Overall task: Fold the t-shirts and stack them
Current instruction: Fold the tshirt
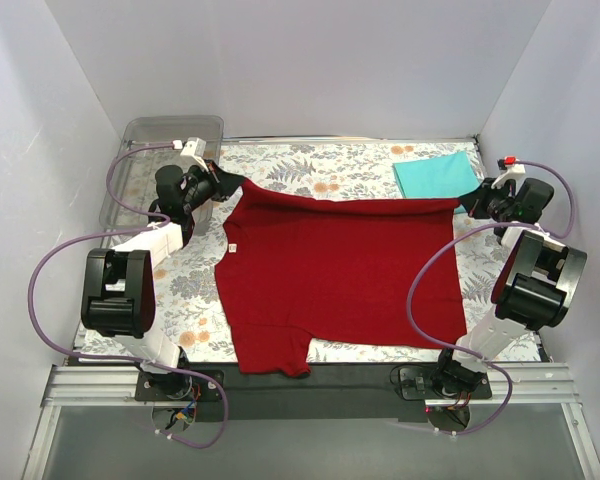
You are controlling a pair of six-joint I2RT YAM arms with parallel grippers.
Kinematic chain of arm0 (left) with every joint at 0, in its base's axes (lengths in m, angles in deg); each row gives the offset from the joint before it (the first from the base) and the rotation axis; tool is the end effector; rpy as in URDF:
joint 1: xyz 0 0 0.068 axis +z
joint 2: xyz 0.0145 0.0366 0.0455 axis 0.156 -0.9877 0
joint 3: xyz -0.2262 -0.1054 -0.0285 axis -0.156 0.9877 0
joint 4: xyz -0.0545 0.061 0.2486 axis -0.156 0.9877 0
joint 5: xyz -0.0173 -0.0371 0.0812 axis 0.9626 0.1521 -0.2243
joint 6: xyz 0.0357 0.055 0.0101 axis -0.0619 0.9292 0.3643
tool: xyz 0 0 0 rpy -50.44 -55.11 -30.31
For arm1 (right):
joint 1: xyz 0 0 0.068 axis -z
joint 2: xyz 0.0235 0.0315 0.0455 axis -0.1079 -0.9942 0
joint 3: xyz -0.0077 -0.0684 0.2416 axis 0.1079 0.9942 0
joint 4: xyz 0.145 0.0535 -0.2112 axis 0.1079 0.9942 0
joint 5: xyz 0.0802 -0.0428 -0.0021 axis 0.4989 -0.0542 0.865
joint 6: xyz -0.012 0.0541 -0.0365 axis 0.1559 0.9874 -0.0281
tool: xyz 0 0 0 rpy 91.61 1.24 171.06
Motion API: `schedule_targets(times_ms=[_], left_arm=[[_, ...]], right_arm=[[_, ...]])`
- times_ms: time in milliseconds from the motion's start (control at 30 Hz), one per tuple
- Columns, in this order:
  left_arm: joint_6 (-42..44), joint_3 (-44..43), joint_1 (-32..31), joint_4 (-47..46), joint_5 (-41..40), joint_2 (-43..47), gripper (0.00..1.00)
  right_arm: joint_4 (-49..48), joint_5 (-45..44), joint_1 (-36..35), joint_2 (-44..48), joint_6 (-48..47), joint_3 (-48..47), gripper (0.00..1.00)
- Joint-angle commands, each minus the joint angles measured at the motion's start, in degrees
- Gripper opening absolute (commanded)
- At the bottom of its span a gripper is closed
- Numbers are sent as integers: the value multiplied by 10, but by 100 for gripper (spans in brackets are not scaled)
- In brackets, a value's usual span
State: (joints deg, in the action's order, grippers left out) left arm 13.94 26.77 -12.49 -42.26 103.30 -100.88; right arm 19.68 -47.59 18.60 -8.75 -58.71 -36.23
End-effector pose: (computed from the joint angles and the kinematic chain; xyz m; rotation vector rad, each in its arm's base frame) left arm 0.3743 -0.0535 0.2207 -0.4497 1.8366 -1.3371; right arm 0.3615 -0.1304 0.1853 -0.0344 1.8861 0.3737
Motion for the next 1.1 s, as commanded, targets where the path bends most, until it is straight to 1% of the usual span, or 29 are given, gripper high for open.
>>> schedule_targets(times_ms=[0, 300, 1067], left_arm=[[10, 8, -1, 3, 7, 36, 0], [13, 20, -3, 17, 15, 47, 0], [36, 30, -15, 52, 11, 54, 0]], right_arm=[[-3, 9, 6, 11, -21, 4, 1], [4, 11, 10, -16, -21, -9, 1], [12, 33, 29, -28, -32, 5, 1]])
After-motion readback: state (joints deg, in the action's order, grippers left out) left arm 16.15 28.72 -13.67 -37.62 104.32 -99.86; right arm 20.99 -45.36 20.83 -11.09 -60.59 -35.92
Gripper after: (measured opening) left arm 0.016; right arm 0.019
